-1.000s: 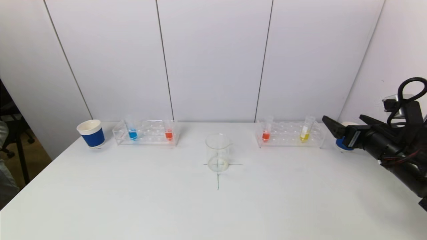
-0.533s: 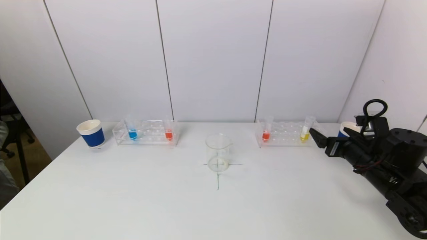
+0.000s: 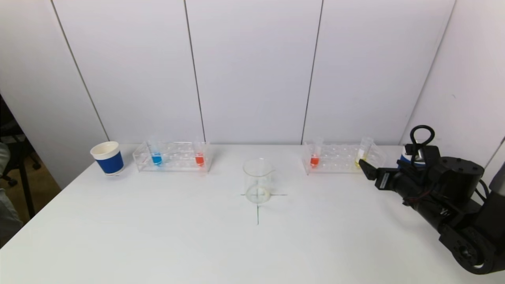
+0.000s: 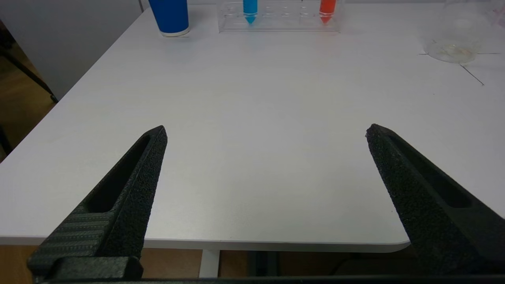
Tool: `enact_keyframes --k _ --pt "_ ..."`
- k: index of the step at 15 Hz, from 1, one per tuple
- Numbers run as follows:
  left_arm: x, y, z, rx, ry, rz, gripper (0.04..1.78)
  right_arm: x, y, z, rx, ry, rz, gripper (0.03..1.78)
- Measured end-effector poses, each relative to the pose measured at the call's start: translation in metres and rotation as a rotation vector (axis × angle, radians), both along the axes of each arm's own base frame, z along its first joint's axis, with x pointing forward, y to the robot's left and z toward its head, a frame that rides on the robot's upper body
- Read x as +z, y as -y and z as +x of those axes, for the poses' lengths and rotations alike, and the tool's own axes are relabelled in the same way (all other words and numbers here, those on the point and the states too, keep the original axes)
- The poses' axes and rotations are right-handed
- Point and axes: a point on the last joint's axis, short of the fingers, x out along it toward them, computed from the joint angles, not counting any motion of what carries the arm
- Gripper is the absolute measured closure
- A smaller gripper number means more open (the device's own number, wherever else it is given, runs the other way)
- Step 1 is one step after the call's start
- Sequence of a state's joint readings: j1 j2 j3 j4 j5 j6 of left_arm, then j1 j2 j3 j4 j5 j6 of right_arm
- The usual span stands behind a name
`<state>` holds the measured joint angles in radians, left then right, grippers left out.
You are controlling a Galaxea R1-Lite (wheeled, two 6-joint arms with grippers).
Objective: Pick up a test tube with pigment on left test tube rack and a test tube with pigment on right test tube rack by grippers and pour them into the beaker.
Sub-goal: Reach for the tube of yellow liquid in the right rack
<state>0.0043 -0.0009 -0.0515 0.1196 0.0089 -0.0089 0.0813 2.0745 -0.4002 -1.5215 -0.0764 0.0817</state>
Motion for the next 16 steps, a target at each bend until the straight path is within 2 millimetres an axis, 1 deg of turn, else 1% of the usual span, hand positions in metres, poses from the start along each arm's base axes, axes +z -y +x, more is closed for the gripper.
enact_keyframes --k 4,7,16 --pt "0.000 0.000 0.000 0.000 0.000 0.000 0.06 -0.003 0.001 0.013 -0.027 0.017 0.002 0.04" --pt "0.000 0.000 0.000 0.000 0.000 0.000 0.06 -0.001 0.000 0.023 -0.043 0.046 0.015 0.04" --pt "0.000 0.000 0.000 0.001 0.000 0.000 0.06 -0.010 0.002 0.038 -0.052 0.051 0.015 0.04"
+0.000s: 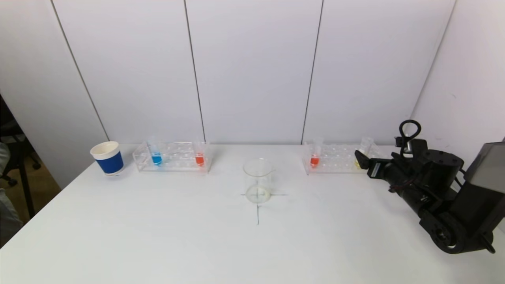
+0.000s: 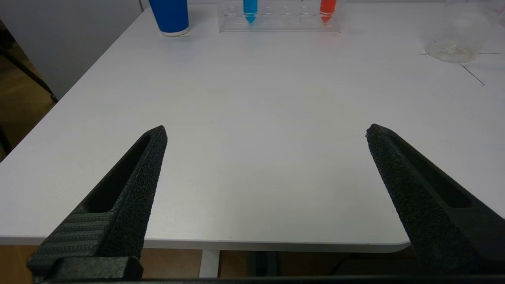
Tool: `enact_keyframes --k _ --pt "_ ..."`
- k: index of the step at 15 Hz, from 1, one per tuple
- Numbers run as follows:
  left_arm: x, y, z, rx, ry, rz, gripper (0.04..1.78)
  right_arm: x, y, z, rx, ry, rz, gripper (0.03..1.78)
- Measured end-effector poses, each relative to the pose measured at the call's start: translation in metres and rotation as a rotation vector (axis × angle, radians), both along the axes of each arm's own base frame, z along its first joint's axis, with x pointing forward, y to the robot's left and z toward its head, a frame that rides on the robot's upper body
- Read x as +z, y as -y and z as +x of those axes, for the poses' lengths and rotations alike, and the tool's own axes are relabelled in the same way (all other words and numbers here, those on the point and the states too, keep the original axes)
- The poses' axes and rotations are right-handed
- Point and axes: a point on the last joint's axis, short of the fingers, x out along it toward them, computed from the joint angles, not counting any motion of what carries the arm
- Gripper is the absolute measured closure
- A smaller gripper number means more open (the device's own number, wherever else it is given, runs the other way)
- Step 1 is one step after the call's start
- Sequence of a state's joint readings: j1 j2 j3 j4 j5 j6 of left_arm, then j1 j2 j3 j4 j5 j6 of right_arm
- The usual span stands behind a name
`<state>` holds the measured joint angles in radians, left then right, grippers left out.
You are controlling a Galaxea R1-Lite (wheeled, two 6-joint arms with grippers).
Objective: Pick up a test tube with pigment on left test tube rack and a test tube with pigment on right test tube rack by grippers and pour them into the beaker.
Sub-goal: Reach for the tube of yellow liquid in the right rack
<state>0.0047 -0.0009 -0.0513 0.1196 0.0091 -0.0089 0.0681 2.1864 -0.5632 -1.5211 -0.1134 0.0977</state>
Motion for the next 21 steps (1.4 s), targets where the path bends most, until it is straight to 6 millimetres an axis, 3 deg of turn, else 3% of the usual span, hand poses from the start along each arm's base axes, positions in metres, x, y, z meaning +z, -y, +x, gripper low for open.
enact_keyframes --k 21 --pt "0.000 0.000 0.000 -0.001 0.001 0.000 0.06 -0.006 0.000 0.027 -0.020 0.048 -0.011 0.04"
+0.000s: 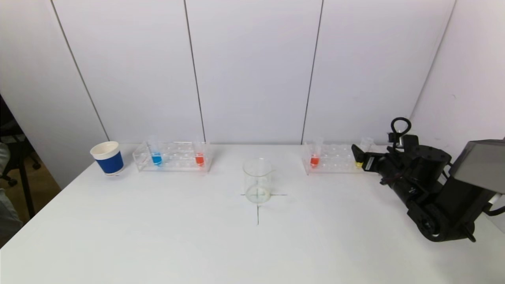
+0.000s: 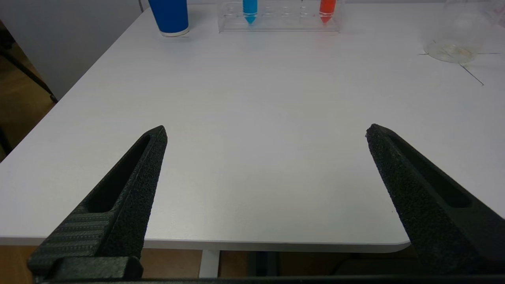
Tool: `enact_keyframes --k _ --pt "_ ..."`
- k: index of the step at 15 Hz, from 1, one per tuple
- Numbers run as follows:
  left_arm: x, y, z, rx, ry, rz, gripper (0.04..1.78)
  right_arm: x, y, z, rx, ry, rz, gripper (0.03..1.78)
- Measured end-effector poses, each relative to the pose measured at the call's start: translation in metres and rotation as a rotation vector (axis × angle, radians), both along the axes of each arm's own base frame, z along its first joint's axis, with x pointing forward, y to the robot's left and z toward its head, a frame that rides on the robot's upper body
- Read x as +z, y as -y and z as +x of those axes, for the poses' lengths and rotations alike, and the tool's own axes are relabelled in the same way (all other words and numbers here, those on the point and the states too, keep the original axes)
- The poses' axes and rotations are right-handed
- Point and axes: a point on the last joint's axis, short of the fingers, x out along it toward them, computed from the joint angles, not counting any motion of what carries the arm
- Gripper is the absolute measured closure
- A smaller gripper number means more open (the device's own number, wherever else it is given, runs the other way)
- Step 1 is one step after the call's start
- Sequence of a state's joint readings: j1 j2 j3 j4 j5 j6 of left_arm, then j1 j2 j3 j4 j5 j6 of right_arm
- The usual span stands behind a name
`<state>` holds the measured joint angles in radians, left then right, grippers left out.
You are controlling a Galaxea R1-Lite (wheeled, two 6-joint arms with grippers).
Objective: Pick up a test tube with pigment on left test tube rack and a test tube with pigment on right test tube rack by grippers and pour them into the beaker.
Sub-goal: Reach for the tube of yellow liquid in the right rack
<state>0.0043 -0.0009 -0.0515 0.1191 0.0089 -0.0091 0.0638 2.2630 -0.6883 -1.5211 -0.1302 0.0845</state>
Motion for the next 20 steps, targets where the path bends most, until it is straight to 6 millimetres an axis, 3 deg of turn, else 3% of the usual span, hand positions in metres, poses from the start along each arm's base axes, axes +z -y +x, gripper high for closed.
enact_keyframes --k 20 --pt "0.000 0.000 0.000 0.000 0.000 0.000 0.06 -0.010 0.006 0.026 -0.018 0.036 -0.006 0.04"
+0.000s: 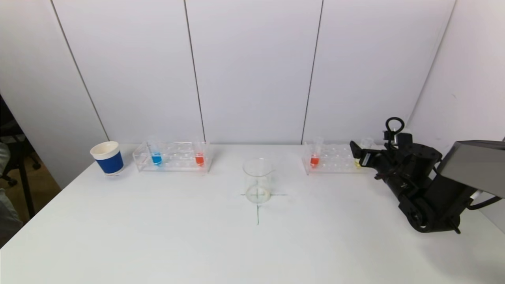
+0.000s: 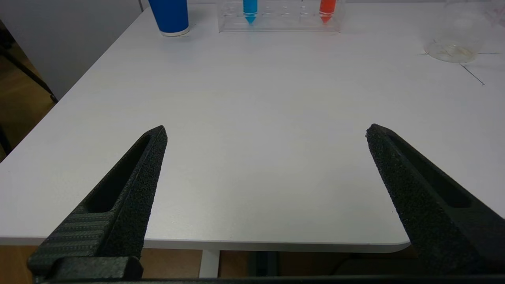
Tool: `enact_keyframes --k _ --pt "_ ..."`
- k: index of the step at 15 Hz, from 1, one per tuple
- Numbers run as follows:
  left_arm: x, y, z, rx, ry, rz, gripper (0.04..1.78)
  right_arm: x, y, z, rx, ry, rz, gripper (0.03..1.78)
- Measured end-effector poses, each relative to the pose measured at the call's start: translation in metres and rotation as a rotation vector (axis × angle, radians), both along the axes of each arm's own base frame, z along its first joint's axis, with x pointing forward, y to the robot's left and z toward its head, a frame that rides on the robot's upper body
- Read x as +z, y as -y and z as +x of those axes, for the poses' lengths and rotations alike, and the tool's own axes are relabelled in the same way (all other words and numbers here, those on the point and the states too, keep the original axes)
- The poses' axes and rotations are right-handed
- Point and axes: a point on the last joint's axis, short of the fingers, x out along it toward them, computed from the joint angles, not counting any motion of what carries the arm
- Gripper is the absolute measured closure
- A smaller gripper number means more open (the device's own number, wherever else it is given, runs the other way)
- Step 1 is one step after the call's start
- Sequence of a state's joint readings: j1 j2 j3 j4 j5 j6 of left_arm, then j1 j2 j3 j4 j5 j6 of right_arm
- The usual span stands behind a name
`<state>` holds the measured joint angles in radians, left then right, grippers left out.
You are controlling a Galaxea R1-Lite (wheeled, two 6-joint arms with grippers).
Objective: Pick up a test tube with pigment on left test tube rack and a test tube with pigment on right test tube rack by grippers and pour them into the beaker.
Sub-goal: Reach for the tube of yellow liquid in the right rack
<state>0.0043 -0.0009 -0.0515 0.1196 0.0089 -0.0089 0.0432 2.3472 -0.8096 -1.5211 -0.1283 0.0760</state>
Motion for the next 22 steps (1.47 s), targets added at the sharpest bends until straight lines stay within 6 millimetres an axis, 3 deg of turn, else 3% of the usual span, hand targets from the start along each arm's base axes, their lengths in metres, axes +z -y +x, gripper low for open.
enact_keyframes --k 22 --pt "0.000 0.000 0.000 0.000 0.000 0.000 0.06 -0.013 -0.002 0.012 0.003 -0.002 -0.015 0.04"
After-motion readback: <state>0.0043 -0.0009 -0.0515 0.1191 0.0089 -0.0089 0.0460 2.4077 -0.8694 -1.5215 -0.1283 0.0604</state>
